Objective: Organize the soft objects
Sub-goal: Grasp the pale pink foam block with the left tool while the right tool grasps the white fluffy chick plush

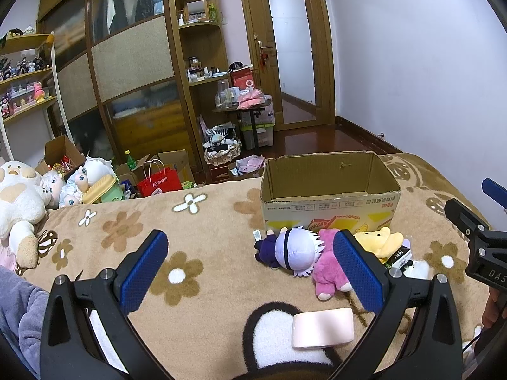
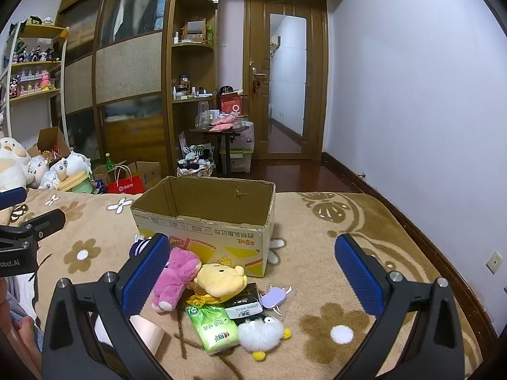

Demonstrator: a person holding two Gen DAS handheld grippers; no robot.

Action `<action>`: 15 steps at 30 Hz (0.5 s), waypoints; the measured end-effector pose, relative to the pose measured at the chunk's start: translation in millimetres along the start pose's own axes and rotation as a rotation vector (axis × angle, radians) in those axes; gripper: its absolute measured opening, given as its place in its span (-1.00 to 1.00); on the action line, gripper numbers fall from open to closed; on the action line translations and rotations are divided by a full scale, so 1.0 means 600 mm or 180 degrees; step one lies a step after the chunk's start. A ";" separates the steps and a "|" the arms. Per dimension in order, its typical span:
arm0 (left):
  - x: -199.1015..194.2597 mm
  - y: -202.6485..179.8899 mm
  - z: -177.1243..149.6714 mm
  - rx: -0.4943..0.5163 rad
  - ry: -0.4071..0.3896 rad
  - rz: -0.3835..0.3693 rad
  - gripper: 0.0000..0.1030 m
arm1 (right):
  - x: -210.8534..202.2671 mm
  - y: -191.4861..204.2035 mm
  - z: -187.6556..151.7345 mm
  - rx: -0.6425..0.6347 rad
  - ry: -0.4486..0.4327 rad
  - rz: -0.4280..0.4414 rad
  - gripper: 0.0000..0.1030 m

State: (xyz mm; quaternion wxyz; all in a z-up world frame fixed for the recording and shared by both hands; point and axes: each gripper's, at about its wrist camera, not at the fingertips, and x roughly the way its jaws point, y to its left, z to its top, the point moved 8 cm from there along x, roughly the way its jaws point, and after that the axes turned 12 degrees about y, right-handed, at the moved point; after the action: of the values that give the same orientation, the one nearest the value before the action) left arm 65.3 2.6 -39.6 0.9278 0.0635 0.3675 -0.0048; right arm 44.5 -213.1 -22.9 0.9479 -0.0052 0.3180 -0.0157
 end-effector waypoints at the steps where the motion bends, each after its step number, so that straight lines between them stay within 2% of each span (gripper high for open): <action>1: 0.000 0.000 0.000 -0.0001 -0.0001 0.0000 0.99 | 0.000 0.000 0.000 0.0000 0.0000 -0.0002 1.00; 9: 0.001 -0.001 -0.003 0.0013 0.0032 -0.0011 0.99 | 0.000 0.000 -0.001 -0.0003 0.0008 -0.0001 1.00; 15: 0.023 0.002 -0.011 0.0023 0.0205 -0.0066 0.99 | 0.004 -0.003 -0.007 0.0014 0.0065 -0.0006 1.00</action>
State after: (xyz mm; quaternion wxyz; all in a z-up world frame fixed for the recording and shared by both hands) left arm 70.7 5.3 -53.5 0.9152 0.0632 0.3979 -0.0136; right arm 43.7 -215.1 -27.7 0.9446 -0.0033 0.3277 -0.0174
